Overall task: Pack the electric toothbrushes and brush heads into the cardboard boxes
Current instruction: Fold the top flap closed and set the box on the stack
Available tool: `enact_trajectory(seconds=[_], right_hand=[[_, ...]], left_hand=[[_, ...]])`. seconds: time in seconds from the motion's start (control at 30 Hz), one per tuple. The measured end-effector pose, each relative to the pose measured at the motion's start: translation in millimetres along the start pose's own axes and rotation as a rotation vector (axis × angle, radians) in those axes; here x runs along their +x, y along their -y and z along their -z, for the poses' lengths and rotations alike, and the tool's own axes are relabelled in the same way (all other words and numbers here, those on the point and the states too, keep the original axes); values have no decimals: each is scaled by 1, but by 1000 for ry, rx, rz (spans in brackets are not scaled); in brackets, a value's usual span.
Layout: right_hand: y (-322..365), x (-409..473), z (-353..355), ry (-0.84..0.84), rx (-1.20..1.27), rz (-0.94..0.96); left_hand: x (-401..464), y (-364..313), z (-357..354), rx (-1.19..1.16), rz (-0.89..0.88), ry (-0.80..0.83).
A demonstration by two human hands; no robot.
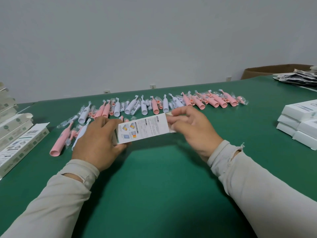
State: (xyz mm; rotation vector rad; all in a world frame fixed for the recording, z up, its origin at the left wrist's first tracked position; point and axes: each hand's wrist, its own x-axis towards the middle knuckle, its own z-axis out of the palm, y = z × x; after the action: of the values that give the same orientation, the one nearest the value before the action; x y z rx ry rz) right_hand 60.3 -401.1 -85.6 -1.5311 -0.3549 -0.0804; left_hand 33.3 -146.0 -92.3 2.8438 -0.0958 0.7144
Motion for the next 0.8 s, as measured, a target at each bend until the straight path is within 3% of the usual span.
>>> enact_trajectory(seconds=[0.07,0.13,0.3,0.37,0.63,0.8], right_hand=[[-2,6,13,-209,-87,62],[-11,11,25,-333,-351,83],[-35,18,14,113,-1102,-34],[-32,21,3,199,-1256,-92],[-7,13,14,148,-1216,-166],[5,10,28,89,-1404,-382]], left_hand=[[2,8,3,-1,83,-37],[3,13,5,-11,175,-94],[2,15,1,18,245,-106],[3,14,-1,20,248,-83],[4,15,-5,41,215,-58],[3,12,-3,34,206,-44]])
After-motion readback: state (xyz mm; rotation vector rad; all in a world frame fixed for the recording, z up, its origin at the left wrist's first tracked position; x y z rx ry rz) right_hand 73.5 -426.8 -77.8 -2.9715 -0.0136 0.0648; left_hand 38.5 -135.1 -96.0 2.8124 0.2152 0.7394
